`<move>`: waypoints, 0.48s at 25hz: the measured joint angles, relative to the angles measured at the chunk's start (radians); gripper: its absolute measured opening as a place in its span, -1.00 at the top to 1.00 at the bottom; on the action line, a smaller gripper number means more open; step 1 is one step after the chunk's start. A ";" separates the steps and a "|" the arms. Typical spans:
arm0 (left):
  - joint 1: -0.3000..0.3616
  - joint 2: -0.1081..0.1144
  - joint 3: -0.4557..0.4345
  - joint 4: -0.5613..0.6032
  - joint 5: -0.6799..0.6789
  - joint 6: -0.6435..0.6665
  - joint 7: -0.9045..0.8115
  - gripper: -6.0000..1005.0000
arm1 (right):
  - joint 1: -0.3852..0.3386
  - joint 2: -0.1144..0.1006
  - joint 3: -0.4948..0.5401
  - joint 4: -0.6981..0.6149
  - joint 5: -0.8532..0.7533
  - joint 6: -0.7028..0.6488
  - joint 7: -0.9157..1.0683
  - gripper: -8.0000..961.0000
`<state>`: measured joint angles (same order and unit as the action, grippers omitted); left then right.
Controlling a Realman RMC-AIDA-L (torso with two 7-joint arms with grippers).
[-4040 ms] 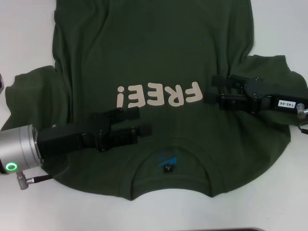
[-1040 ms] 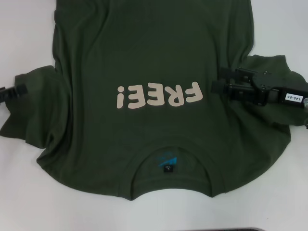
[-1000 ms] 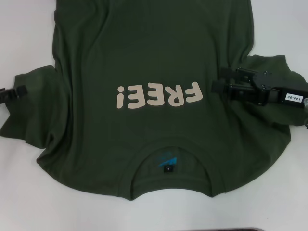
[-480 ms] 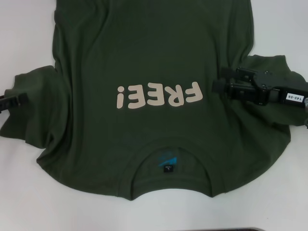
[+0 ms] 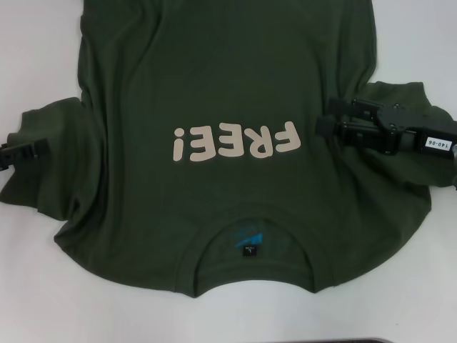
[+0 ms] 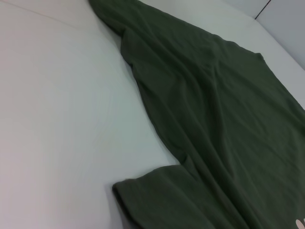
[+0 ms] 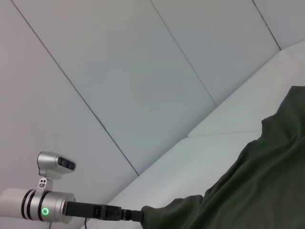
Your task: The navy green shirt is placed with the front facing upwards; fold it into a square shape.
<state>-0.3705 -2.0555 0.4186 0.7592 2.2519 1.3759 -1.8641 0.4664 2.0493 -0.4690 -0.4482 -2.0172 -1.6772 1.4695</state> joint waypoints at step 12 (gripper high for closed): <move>-0.002 0.000 0.000 0.000 0.000 0.009 0.000 -0.64 | 0.000 0.002 0.000 0.000 0.000 0.002 0.000 -0.90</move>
<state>-0.3724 -2.0559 0.4188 0.7593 2.2519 1.3853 -1.8639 0.4664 2.0508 -0.4694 -0.4479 -2.0172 -1.6755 1.4695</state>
